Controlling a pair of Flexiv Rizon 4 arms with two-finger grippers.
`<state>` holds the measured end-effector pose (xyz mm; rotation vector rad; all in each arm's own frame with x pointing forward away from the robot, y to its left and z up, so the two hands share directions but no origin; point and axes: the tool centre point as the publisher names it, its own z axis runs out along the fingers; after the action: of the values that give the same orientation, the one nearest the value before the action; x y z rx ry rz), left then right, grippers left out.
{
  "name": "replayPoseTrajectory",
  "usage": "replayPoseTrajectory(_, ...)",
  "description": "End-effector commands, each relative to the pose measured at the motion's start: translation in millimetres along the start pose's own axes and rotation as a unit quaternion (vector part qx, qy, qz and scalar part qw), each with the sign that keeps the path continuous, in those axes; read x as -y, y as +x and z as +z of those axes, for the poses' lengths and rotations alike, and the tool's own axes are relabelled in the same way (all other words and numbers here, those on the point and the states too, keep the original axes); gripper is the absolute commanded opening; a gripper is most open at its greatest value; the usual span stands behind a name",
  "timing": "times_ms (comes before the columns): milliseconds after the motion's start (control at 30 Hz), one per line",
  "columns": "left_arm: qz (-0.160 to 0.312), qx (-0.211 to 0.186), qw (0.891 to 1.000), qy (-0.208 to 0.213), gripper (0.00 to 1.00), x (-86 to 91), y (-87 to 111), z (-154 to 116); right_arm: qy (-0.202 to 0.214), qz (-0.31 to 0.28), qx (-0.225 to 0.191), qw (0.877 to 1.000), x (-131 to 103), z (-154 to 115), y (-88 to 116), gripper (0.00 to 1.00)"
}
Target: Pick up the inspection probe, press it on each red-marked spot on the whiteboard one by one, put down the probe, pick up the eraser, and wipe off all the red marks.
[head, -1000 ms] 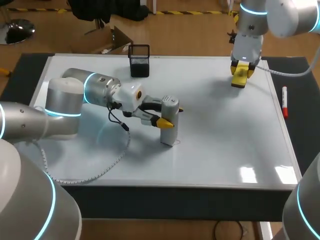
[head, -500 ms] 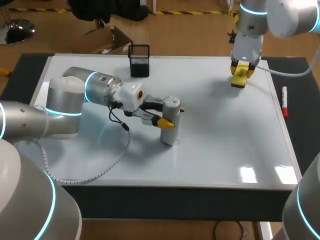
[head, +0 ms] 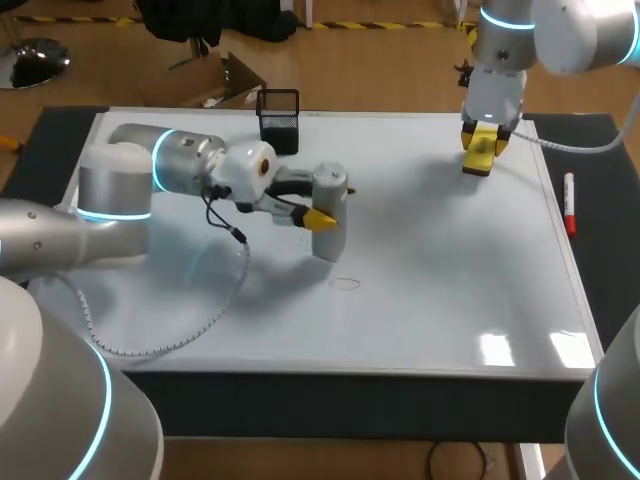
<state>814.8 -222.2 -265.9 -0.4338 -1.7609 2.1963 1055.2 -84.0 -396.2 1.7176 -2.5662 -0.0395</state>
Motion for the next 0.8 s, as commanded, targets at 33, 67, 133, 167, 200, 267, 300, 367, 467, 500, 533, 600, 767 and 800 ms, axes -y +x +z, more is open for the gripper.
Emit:
replayPoseTrajectory(33,0.013,0.038,0.999,-0.009,0.0,20.9,-2.2,-34,0.001,-0.001,-0.002,1.0,0,-1,1,0.0)
replayPoseTrajectory(67,0.016,0.048,0.999,-0.006,0.0,24.6,-5.8,-42,0.001,-0.001,-0.002,1.0,0,-1,1,0.0)
replayPoseTrajectory(133,0.027,0.066,0.997,-0.012,0.0,32.4,-12.9,-58,0.001,-0.001,-0.002,1.0,0,-1,1,0.0)
replayPoseTrajectory(167,0.031,0.076,0.997,-0.011,0.0,36.1,-16.6,-66,0.001,-0.001,-0.002,1.0,0,-1,1,0.0)
replayPoseTrajectory(200,0.033,0.086,0.996,-0.008,0.0,39.6,-20.3,-74,0.001,-0.001,-0.002,1.0,0,-1,1,0.0)
replayPoseTrajectory(267,0.042,0.106,0.993,-0.014,0.0,46.2,-27.0,-91,0.001,-0.001,-0.002,1.0,0,-1,1,0.0)
replayPoseTrajectory(300,0.042,0.115,0.992,-0.011,0.0,49.0,-30.8,-100,0.001,-0.001,-0.002,1.0,0,-1,1,0.0)
replayPoseTrajectory(367,0.043,0.134,0.99,-0.008,0.0,53.8,-36.1,-117,0.001,-0.001,-0.002,1.0,0,-1,1,0.0)
replayPoseTrajectory(467,0.044,0.16,0.986,-0.006,0.0,60.8,-44.0,-141,0.001,-0.001,-0.002,1.0,0,-1,1,0.0)
replayPoseTrajectory(500,0.045,0.169,0.984,-0.005,0.0,63.1,-46.6,-149,0.001,-0.001,-0.002,1.0,0,-1,1,0.0)
replayPoseTrajectory(533,0.047,0.176,0.983,-0.011,0.0,64.9,-48.8,-155,0.001,-0.001,-0.002,1.0,0,-1,1,0.0)
replayPoseTrajectory(600,0.048,0.193,0.98,-0.006,0.0,69.4,-53.5,-170,0.001,-0.001,-0.002,1.0,0,-1,1,0.0)
replayPoseTrajectory(767,0.054,0.216,0.975,0.001,0.0,75.6,-67.5,-202,0.001,-0.001,-0.002,1.0,0,-1,1,0.0)
replayPoseTrajectory(800,0.051,0.217,0.975,0.016,0.0,76.5,-70.4,-209,0.001,-0.001,-0.002,1.0,0,-1,1,0.0)
